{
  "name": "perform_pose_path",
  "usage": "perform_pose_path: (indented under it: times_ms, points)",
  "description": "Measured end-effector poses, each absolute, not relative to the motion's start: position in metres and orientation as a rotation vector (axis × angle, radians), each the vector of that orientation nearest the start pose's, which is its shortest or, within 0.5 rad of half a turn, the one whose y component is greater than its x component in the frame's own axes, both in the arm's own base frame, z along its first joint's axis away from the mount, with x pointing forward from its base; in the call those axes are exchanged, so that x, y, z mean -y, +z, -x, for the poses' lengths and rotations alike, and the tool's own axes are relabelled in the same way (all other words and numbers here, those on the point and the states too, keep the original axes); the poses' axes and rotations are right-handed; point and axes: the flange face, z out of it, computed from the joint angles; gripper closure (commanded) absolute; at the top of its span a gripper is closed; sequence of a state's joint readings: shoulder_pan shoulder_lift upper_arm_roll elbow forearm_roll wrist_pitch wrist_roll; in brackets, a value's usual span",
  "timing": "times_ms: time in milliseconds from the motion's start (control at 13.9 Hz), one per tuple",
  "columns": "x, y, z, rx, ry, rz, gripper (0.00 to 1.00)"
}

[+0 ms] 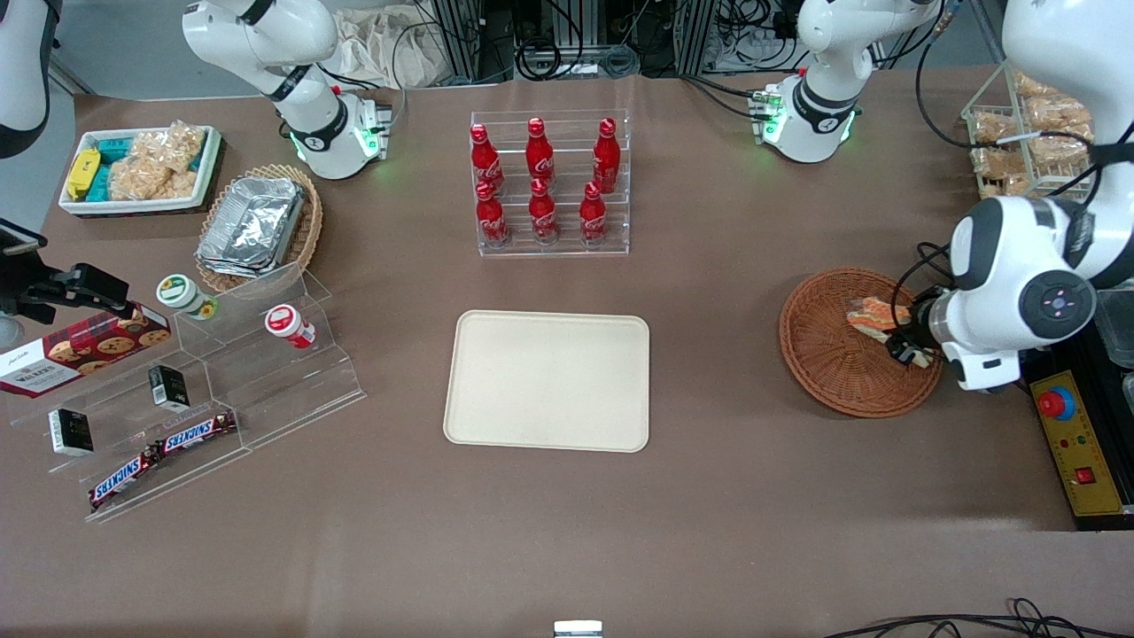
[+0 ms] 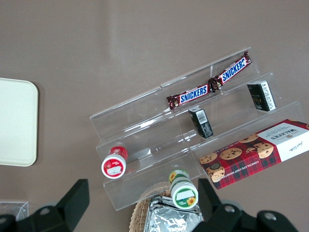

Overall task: Place sandwich from basket to tray
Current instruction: 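Lift the sandwich out of the basket with the left gripper, then carry the sandwich over the cream tray with the left gripper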

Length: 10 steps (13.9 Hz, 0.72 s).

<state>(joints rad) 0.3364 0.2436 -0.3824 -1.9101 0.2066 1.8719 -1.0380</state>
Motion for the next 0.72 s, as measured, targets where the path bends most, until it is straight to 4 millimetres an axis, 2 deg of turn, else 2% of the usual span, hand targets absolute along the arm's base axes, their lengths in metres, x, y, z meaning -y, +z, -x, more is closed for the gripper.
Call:
perform_pose_path:
  times_ms: [144, 289, 505, 649, 722]
  points:
    - [0.016, 0.399, -0.584, 1.102, 0.240, 2.709, 1.00]
    - [0.044, 0.435, -0.592, 0.946, 0.202, 2.794, 1.00]
    - [0.106, 0.488, -0.597, 0.671, 0.099, 2.938, 1.00]
    - [0.150, 0.508, -0.597, 0.491, 0.058, 3.022, 1.00]
    - [0.175, 0.509, -0.595, 0.409, 0.063, 3.059, 1.00]
